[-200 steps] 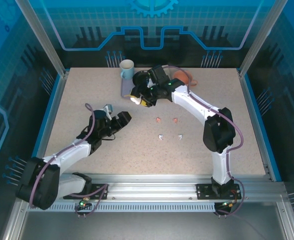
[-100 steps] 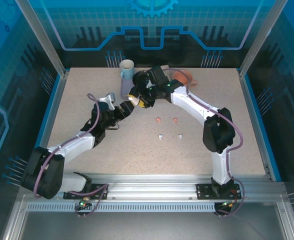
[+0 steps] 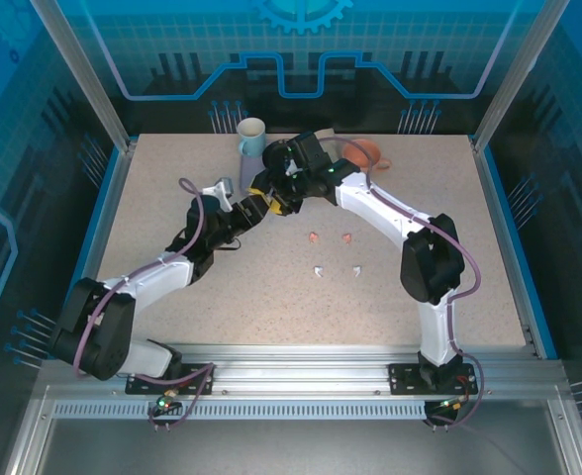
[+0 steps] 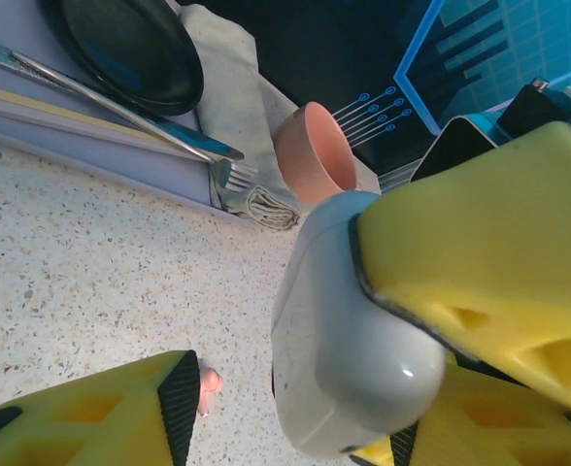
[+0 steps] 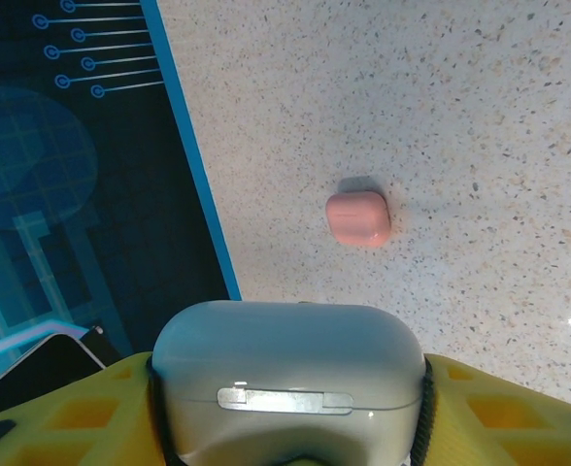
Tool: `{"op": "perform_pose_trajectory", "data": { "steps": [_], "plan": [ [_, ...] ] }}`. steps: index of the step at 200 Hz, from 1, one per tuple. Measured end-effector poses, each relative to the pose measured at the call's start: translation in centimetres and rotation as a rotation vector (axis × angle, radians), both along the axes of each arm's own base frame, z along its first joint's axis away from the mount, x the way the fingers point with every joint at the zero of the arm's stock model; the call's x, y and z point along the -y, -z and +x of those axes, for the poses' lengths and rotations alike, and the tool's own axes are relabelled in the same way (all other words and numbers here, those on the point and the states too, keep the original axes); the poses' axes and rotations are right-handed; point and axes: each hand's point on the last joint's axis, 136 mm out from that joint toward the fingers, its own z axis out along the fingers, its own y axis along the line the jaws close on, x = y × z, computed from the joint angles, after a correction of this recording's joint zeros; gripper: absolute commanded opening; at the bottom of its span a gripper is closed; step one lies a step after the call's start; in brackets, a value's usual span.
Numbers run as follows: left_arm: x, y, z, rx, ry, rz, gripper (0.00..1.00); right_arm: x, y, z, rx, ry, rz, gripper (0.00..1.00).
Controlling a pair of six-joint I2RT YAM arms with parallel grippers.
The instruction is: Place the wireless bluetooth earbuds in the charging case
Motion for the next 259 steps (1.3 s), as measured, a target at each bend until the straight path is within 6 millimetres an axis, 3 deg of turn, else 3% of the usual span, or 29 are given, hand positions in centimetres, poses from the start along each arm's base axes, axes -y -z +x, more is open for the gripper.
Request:
{"op": "perform_pose_trajectory", "data": {
  "steps": [51,87,112,134,160,190,210,228,259],
  "plan": [
    [0.5,-0.5,0.3,0.029,0.014,0.007,0.34,-0.1,-0.2,-0.1,-0.004,0.009,0.011,0.47],
    [0.7,-0.9,0.6,0.045,0.018,0.016,0.15,0.1,-0.4,0.1,0.003,0.027,0.009,0.52],
    [0.7,-1.2,0.7,0.054,0.025,0.023,0.00,0.3,-0.8,0.2,0.010,0.036,0.007,0.65],
    [1.0,-1.4,0.6,0.056,0.041,0.047,0.00,0.5,-1.4,0.2,0.006,0.044,0.007,0.82],
    [0.8,-1.1,0.2,0.040,0.064,0.120,0.00,2.0,-3.4,0.4,0.048,0.071,0.000,0.86],
    [0.9,-2.5,-0.5,0.075,0.118,0.279,0.00,7.2,-7.8,1.6,0.140,0.145,0.004,0.86],
    [2.1,-3.9,-1.1,0.142,0.159,0.426,0.00,10.6,-9.4,1.9,0.187,0.177,-0.019,0.86],
    [3.8,-4.6,-2.1,0.217,0.186,0.572,0.00,11.9,-8.9,1.4,0.185,0.167,-0.039,0.84],
    [6.4,-4.2,-3.6,0.348,0.185,0.856,0.00,11.8,-5.6,-0.1,0.108,0.098,-0.056,0.80]
  ]
}}
